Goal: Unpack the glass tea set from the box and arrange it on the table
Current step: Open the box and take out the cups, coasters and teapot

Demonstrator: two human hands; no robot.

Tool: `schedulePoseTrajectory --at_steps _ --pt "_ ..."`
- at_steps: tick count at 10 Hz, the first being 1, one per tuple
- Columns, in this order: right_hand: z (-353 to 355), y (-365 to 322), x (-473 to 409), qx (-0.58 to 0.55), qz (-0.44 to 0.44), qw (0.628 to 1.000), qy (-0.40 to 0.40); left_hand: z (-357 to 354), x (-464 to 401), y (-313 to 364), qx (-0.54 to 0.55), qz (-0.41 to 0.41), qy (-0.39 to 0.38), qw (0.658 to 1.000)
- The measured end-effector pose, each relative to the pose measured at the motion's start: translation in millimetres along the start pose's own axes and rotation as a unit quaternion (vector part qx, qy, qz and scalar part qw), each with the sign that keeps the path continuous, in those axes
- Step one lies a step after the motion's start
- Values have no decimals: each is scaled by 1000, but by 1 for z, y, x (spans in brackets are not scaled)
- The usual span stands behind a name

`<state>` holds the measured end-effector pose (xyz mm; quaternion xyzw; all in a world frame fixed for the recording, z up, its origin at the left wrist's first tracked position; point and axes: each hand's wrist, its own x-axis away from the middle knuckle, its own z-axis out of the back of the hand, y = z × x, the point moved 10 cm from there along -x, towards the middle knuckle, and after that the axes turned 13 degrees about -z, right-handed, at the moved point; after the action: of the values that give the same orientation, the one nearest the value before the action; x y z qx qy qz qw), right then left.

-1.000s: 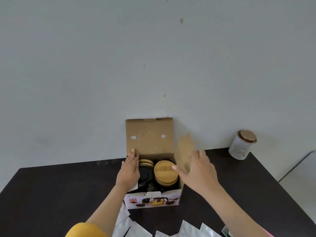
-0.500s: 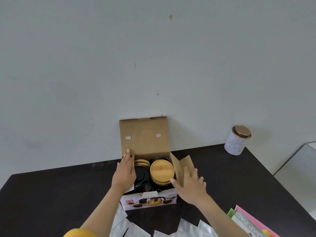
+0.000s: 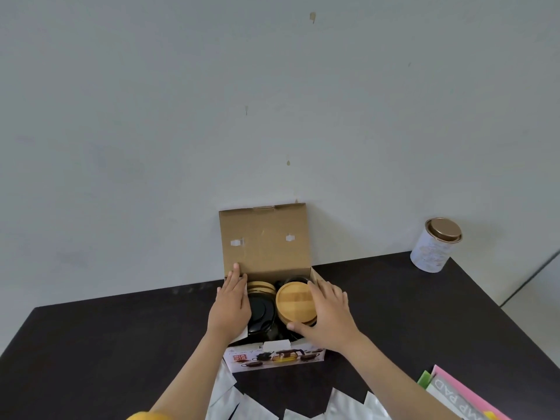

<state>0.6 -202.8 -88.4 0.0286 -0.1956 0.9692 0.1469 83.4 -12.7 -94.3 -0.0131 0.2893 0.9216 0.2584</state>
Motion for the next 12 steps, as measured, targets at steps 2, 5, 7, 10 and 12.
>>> schedulePoseTrajectory --at_steps 2,5,7,10,12 --pt "1 -12 -9 46 31 998 -22 0 1 0 -1 2 -2 1000" --pt "5 -22 -16 54 18 998 -31 1 4 4 -37 5 -2 999" --pt "27 -6 -1 -166 -9 986 23 3 9 17 -159 40 -3 986" --pt "47 55 21 -369 -27 924 99 -13 19 26 -207 116 -29 971" --pt "16 177 4 -229 -207 947 91 -11 21 26 -220 111 -26 969"
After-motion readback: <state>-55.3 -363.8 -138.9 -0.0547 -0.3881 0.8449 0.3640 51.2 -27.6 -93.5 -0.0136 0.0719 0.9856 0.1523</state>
